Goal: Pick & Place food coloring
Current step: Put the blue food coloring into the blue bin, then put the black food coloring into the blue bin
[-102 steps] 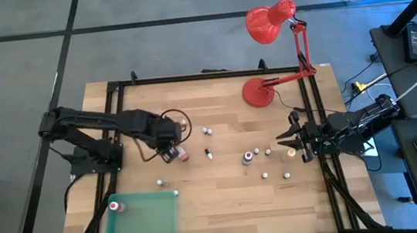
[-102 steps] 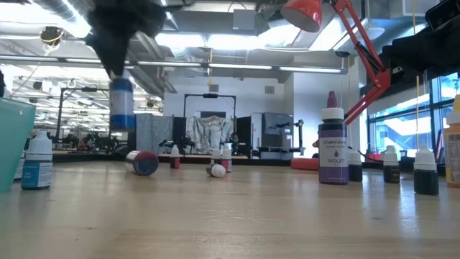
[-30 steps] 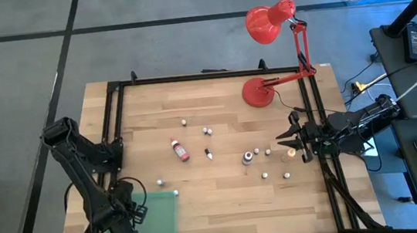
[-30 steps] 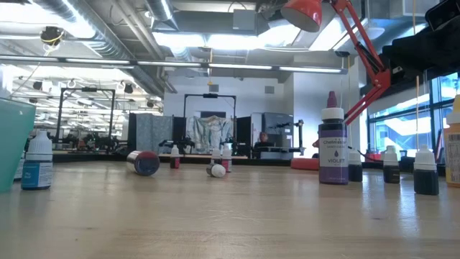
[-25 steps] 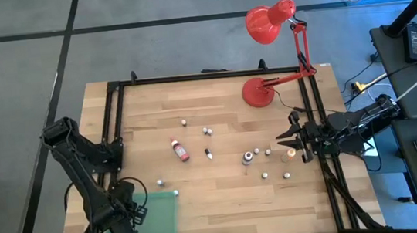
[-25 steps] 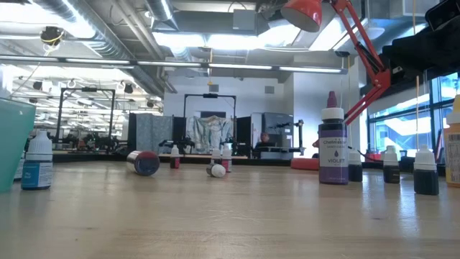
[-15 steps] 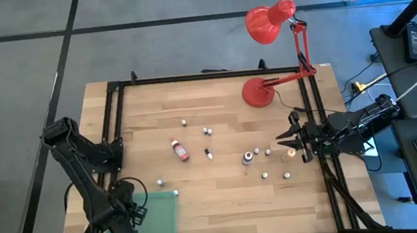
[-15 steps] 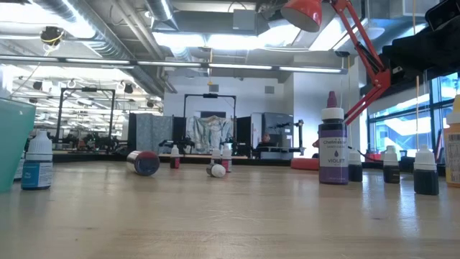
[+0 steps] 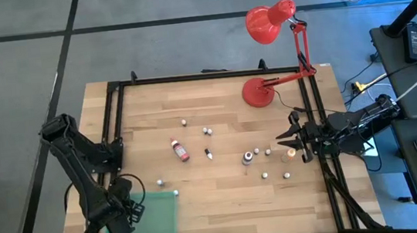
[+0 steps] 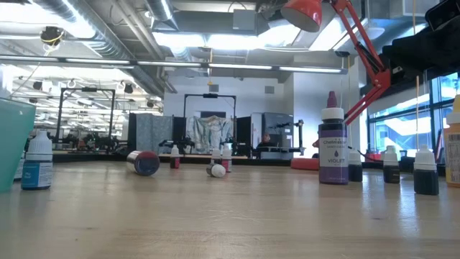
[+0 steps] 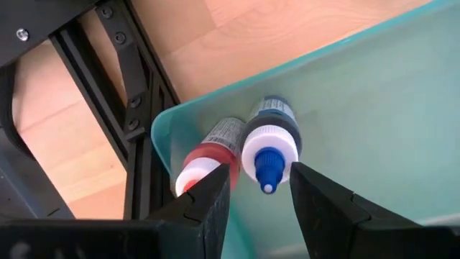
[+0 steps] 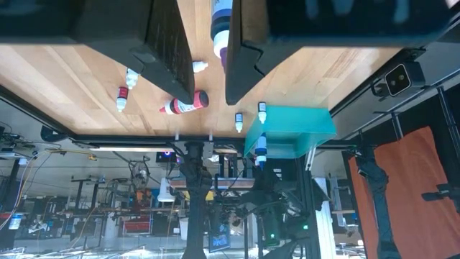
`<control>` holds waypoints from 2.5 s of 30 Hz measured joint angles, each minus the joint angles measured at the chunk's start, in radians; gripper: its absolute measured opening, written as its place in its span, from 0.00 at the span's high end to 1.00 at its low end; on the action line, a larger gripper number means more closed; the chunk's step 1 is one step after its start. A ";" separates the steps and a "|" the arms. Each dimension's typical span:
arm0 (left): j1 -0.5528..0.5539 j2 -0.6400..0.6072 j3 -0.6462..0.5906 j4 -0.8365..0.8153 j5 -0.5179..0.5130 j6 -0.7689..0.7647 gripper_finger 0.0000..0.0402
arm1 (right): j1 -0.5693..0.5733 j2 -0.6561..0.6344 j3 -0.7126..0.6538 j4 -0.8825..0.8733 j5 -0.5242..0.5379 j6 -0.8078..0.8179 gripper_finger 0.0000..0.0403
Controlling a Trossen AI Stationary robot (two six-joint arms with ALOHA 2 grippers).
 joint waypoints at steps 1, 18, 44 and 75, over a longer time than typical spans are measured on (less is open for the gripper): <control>0.001 -0.010 0.000 -0.001 -0.002 -0.001 0.65 | 0.000 0.000 0.000 0.000 0.000 0.000 0.79; 0.182 -0.083 0.000 0.005 -0.523 0.327 0.65 | 0.000 0.000 0.000 0.000 0.000 0.000 0.79; 0.595 -0.082 -0.028 0.266 -0.430 1.035 0.63 | 0.000 0.000 0.000 0.000 -0.001 0.004 0.79; 0.503 -0.048 -0.271 0.441 -0.197 0.653 0.44 | 0.000 0.001 0.000 -0.001 -0.003 0.004 0.79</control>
